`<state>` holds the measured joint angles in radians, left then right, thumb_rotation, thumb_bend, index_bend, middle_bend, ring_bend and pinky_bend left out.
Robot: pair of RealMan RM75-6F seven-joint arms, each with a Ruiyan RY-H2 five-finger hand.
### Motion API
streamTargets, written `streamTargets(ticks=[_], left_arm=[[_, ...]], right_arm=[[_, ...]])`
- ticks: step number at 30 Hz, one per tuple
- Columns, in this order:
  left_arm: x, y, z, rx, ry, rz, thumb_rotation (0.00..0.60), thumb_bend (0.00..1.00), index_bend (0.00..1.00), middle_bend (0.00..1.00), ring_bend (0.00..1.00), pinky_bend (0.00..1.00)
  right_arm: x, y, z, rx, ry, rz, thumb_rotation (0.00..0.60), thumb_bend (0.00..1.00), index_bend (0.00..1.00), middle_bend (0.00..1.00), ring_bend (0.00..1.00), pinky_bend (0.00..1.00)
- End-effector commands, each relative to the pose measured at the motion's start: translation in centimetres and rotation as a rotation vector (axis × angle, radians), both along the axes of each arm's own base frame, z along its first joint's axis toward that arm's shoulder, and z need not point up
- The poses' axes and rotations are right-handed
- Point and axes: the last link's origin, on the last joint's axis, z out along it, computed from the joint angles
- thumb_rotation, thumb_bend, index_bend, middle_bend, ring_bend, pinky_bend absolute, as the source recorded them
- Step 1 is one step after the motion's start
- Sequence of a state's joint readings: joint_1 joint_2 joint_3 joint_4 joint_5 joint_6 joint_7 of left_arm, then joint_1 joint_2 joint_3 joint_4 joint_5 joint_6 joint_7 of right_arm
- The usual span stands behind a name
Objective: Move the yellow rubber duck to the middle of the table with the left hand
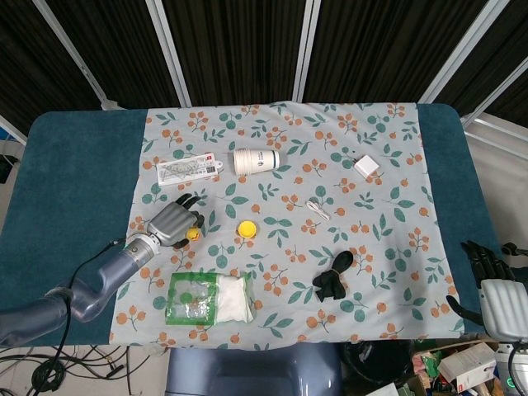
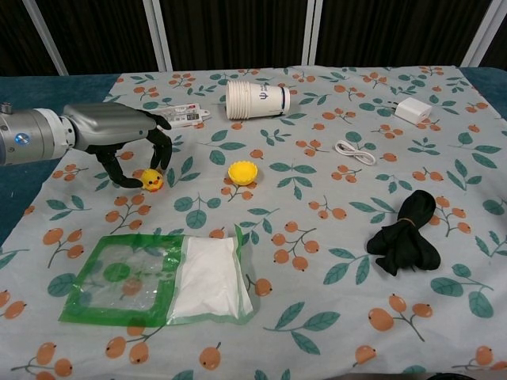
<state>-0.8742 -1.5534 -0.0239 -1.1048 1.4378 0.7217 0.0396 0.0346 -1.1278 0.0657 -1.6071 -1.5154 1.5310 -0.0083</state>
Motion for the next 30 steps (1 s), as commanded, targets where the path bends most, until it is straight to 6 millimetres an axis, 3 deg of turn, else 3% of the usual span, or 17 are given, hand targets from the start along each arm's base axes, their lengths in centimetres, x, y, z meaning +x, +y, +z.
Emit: streamTargets(ticks=[1,20,30], left_arm=[[-0.1,-0.1,-0.1,-0.003,0.003,0.003,0.600,0.30,0.42,0.42,0.05,0.08],[-0.5,-0.5,-0.8,-0.027,-0.010,0.014,0.600,0.32,0.47,0.47,0.08,0.07],[0.0,-0.3,0.5,-0.019,-0.044,0.015,0.600,0.35,0.50,0.50,0.11,0.08]], right_arm=[[0.0,0.0,0.0,0.002,0.001,0.000,0.600,0.10,0.10,0.07,0.09,0.18],[0.0,0.0,0.0,0.004,-0.006,-0.011,0.600,0.10,0.10,0.07,0.09,0.18],[0.0,0.0,0.1,0.000,-0.009,-0.012,0.600,0.10,0.10,0.07,0.09,0.18]])
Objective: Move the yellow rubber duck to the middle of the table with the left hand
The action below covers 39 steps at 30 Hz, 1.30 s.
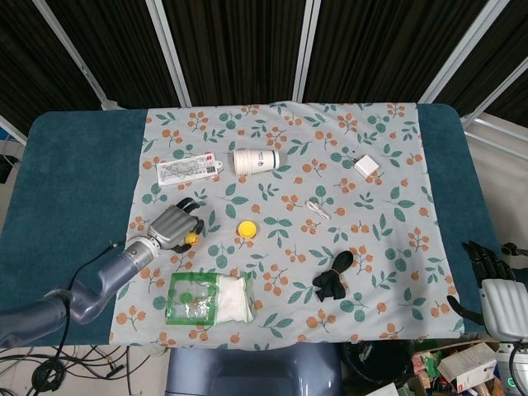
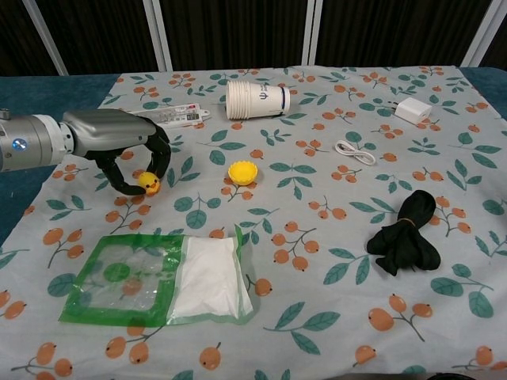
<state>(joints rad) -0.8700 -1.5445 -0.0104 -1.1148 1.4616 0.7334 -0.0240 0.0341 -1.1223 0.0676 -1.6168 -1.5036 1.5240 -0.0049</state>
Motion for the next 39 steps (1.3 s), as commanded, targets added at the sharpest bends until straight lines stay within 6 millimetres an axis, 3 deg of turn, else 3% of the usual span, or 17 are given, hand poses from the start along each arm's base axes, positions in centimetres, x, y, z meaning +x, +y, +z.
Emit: streamTargets(ticks=[1,10,24,32,39], left_arm=[[0.3,0.1,0.5,0.008,-0.012,-0.003,0.600,0.35,0.50,0.50,0.11,0.09],[3.8,0.4,1.6,0.035,-0.130,-0.058,0.600,0.35,0.50,0.50,0.11,0.11],[9.3,1.3,-2.6,0.017,-0.154,-0.102,0.600,0.35,0.50,0.50,0.11,0.11],[10.6,1.8,-4.4,0.020,-0.135,-0.116,0.600,0.34,0.50,0.50,0.11,0.11],[10.6,2.1,-5.4,0.015,-0.109,-0.102,0.600,0.32,0.47,0.48,0.11,0.11]], right_arm=[[0.0,0.0,0.0,-0.001,-0.001,0.001,0.600,0.10,0.10,0.07,0.09,0.18],[0.1,0.0,0.0,0.000,-0.004,0.001,0.600,0.10,0.10,0.07,0.09,0.18],[0.0,0.2,0.1,0.007,-0.012,0.001,0.600,0.10,0.10,0.07,0.09,0.18],[0.0,0.2,0.1,0.005,-0.014,-0.002,0.600,0.10,0.10,0.07,0.09,0.18],[0.0,0.2,0.2,0.003,-0.014,-0.002,0.600,0.10,0.10,0.07,0.09,0.18]])
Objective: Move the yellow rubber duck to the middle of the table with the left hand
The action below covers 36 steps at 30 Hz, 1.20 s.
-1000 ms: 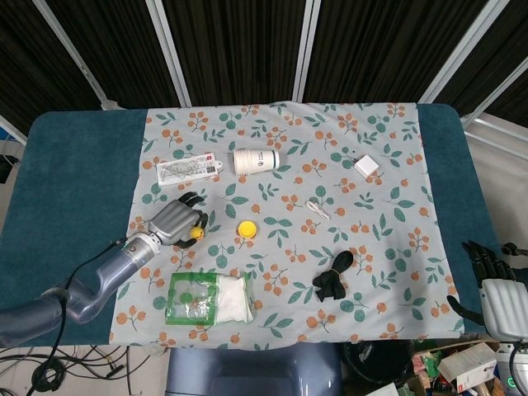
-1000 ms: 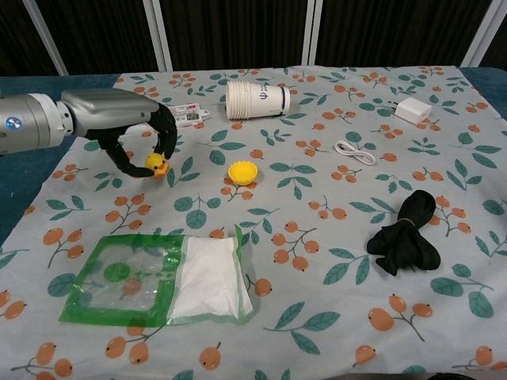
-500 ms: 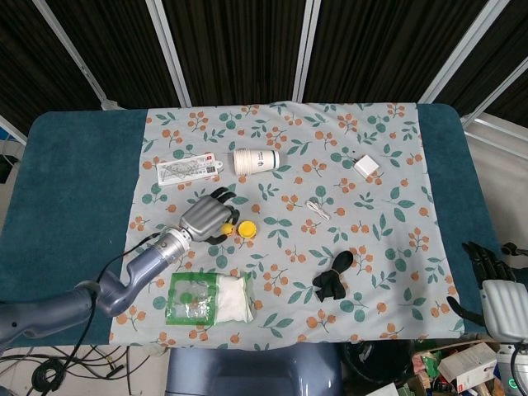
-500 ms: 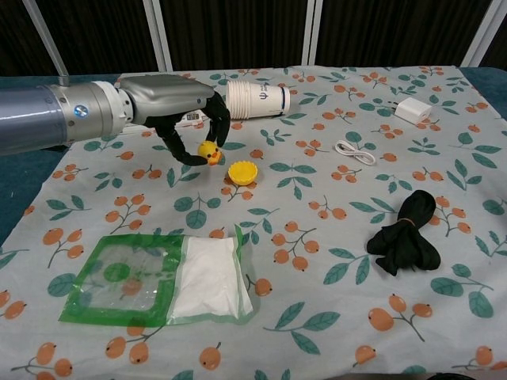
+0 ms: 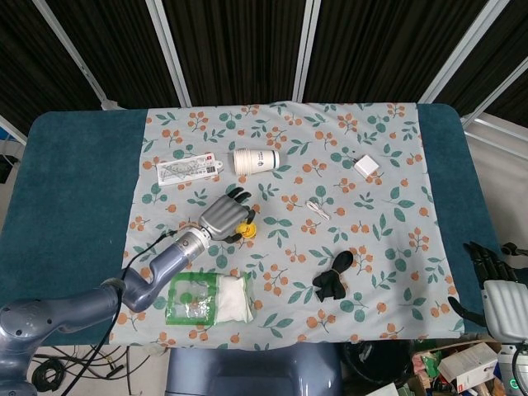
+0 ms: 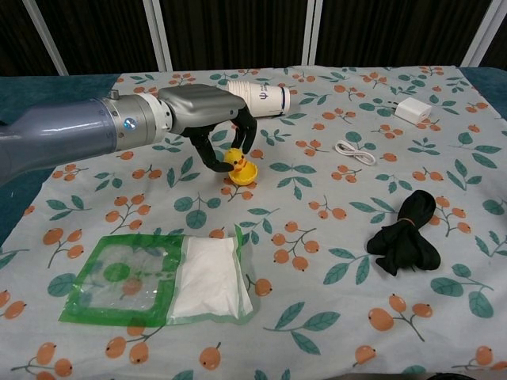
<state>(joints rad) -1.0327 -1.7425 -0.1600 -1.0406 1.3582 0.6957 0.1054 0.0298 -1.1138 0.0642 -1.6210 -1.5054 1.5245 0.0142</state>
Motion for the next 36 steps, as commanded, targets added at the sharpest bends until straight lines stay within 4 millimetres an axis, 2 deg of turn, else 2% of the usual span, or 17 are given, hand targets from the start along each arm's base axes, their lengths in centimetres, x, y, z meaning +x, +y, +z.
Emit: streamTargets(ticks=[1,5,9,11,15,19,22,25,29,33,35,36], left_arm=[[0.0,0.2,-0.4,-0.006,0.004,0.013,0.600,0.32,0.47,0.48,0.11,0.11],[0.2,0.3,-0.6,-0.003,-0.002,0.018,0.600,0.27,0.40,0.41,0.08,0.11],[-0.3,0.3,-1.0,-0.022,0.043,0.030,0.600,0.16,0.13,0.19,0.00,0.04],[-0.3,0.4,-1.1,-0.031,0.052,0.046,0.600,0.15,0.06,0.11,0.00,0.03],[0.4,0.3,-0.8,-0.033,-0.002,0.069,0.600,0.15,0.04,0.08,0.00,0.03],[1.2,0.2,0.8,-0.011,-0.051,0.049,0.600,0.15,0.04,0.08,0.00,0.03],[1.1,0.4,2.9,0.031,-0.073,0.038,0.600,0.15,0.04,0.08,0.00,0.03],[0.5,0.3,5.8,0.081,-0.123,0.069,0.600,0.15,0.04,0.08,0.00,0.03],[-0.7,-0.9,9.8,0.127,-0.193,0.111,0.600,0.15,0.04,0.08,0.00,0.03],[-3.6,-2.8,14.6,0.236,-0.154,0.102,0.600,0.15,0.03,0.07,0.00,0.02],[-7.4,-6.1,18.7,0.330,-0.122,0.167,0.600,0.15,0.03,0.07,0.00,0.01],[-8.2,-7.5,19.9,0.352,-0.130,0.175,0.600,0.15,0.03,0.07,0.00,0.00]], right_arm=[[0.0,0.0,0.0,0.001,0.001,0.002,0.600,0.10,0.10,0.07,0.09,0.18],[0.0,0.0,0.0,-0.001,-0.002,-0.001,0.600,0.10,0.10,0.07,0.09,0.18],[0.0,0.0,0.0,0.000,-0.006,-0.004,0.600,0.10,0.10,0.07,0.09,0.18],[0.0,0.0,0.1,-0.005,-0.005,-0.003,0.600,0.10,0.10,0.07,0.09,0.18],[0.0,0.0,0.1,-0.006,-0.008,-0.007,0.600,0.10,0.10,0.07,0.09,0.18],[-0.1,0.0,0.1,-0.008,-0.010,-0.009,0.600,0.10,0.10,0.07,0.09,0.18],[-0.1,0.0,0.2,-0.007,-0.010,-0.009,0.600,0.10,0.10,0.07,0.09,0.18],[-0.1,0.1,0.3,-0.009,-0.009,-0.009,0.600,0.11,0.10,0.07,0.09,0.18],[-0.1,0.1,0.3,-0.011,-0.003,-0.008,0.600,0.11,0.10,0.07,0.09,0.18],[-0.1,0.1,0.3,-0.015,0.005,-0.008,0.600,0.11,0.10,0.07,0.09,0.18],[0.1,0.1,0.3,-0.014,0.012,0.003,0.600,0.11,0.10,0.07,0.09,0.18],[0.2,0.1,0.3,-0.014,0.014,0.006,0.600,0.11,0.10,0.07,0.09,0.18]])
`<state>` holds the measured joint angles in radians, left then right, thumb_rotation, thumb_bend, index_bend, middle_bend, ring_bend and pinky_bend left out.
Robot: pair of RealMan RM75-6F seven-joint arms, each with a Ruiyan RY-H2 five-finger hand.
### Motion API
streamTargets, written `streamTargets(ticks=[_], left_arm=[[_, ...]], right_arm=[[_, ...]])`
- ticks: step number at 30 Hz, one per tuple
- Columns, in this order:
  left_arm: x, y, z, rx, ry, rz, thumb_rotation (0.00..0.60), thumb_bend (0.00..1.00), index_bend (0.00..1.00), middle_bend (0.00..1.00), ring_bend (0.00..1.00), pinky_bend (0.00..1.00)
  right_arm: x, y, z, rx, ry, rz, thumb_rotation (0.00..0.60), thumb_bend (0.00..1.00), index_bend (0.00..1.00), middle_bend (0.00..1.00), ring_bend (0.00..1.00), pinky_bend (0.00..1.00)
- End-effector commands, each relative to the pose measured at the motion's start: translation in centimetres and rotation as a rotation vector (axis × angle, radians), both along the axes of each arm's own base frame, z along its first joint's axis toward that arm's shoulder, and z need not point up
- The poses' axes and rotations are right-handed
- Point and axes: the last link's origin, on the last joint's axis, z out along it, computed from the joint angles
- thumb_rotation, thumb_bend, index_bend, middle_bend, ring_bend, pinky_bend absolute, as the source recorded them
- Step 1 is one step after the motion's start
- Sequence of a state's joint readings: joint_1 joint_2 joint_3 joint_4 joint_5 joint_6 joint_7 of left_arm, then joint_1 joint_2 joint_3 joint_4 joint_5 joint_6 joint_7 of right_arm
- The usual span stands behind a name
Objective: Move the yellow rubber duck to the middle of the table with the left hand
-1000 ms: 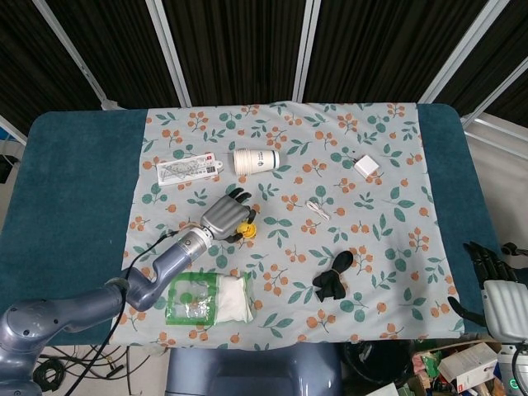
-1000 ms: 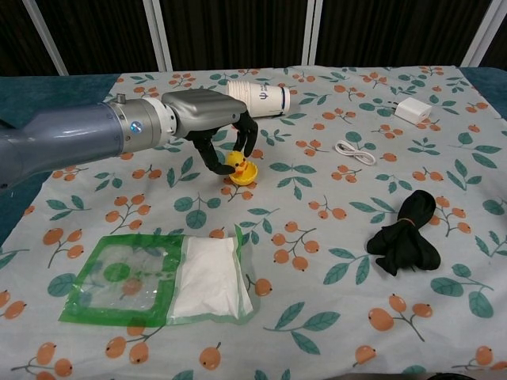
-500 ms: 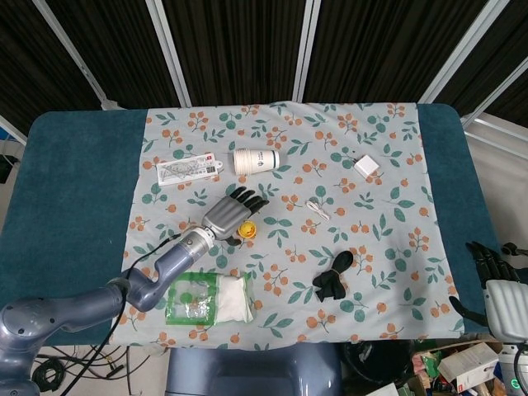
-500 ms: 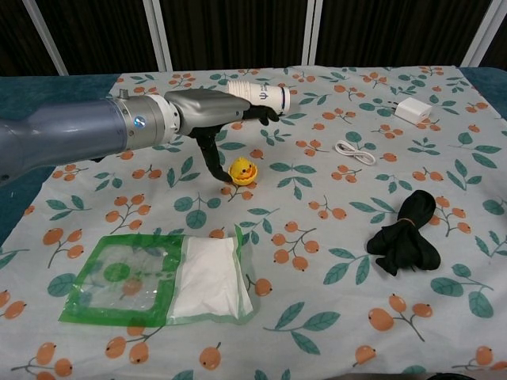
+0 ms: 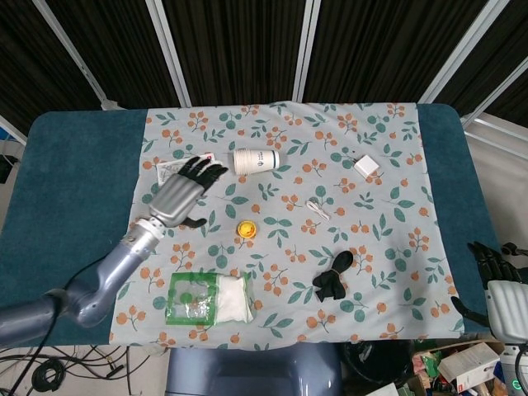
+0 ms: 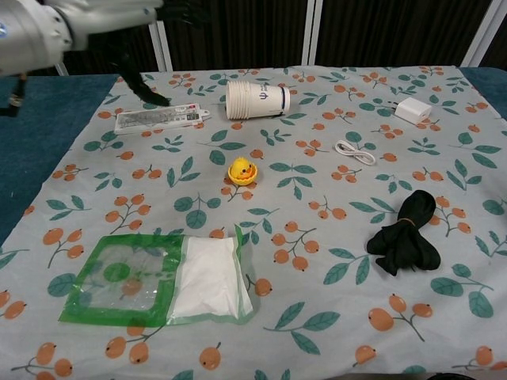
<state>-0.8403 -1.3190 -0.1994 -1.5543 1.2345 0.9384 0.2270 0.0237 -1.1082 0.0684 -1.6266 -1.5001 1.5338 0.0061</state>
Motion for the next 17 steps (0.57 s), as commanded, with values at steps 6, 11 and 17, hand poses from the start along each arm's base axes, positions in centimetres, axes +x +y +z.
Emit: streamTargets(ticks=[6,11,17], left_arm=[[-11.5,-11.8,11.8,0.259,-0.005,0.173,0.600,0.15,0.02,0.06,0.00,0.00],[-15.3,-15.0,13.9,0.272,-0.042,0.274,0.600,0.15,0.02,0.05,0.00,0.00],[-20.4,-17.8,15.0,0.330,-0.104,0.430,0.600,0.15,0.02,0.04,0.00,0.00]], right_arm=[[0.4,0.2,-0.2,-0.001,0.020,0.018,0.600,0.11,0.10,0.07,0.09,0.18],[0.5,0.1,-0.3,-0.002,0.024,0.021,0.600,0.11,0.10,0.07,0.09,0.18],[0.6,0.1,-0.3,-0.003,0.022,0.025,0.600,0.11,0.10,0.07,0.09,0.18]])
